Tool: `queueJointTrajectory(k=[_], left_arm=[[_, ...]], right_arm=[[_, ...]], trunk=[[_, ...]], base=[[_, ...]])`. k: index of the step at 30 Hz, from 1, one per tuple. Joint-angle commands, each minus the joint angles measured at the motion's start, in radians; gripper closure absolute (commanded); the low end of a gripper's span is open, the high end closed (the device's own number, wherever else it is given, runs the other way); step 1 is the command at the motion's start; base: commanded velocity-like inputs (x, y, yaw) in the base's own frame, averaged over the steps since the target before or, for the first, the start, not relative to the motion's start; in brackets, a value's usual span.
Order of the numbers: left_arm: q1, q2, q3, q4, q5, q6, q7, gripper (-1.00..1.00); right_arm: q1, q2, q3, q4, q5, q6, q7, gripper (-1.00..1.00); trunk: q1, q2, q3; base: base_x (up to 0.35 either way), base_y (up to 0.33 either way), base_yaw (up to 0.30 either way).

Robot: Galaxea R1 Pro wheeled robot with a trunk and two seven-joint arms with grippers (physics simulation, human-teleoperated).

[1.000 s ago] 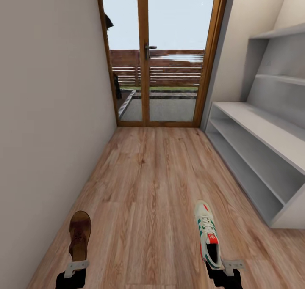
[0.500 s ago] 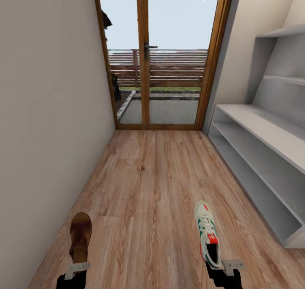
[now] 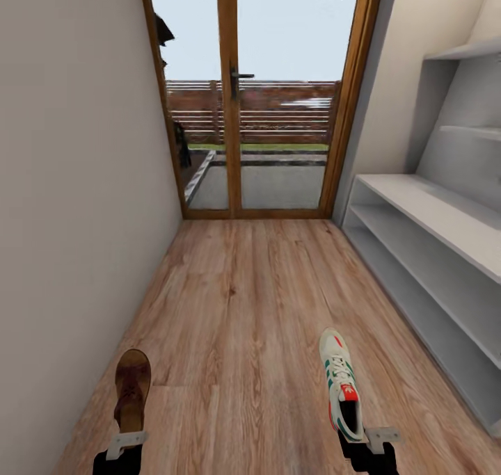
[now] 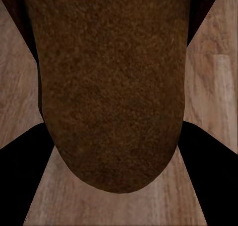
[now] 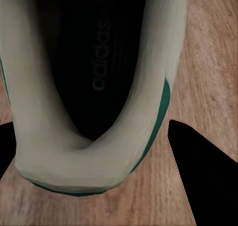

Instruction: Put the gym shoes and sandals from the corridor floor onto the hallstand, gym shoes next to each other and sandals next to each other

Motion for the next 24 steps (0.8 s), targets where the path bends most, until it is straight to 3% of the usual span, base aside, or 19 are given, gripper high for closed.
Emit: queueJointTrajectory(k=[1, 6, 20, 24], left_arm=[[0.000, 0.000, 0.009, 0.000, -0.004, -0.003, -0.008, 1.00], [0.000, 0.000, 0.009, 0.000, -0.004, -0.003, -0.008, 1.00], [-0.001, 0.000, 0.009, 0.000, -0.004, -0.003, -0.008, 1.00], [0.000, 0.000, 0.009, 0.000, -0.004, -0.003, -0.008, 1.00]], right_arm=[[-0.001, 0.000, -0.009, 0.001, 0.009, -0.003, 0.003, 1.00], [-0.001, 0.000, -0.009, 0.001, 0.009, -0.003, 0.003, 1.00], [-0.002, 0.000, -0.009, 0.001, 0.009, -0.003, 0.003, 1.00], [-0.001, 0.000, -0.009, 0.001, 0.009, -0.003, 0.003, 1.00]], trunk=[[0.000, 0.000, -0.001], [0.000, 0.000, -0.001], [0.000, 0.000, -0.001], [0.000, 0.000, -0.001]], base=[[0.337, 0.105, -0.232], [0.337, 0.112, -0.152], [0.337, 0.096, -0.014], [0.337, 0.081, -0.202]])
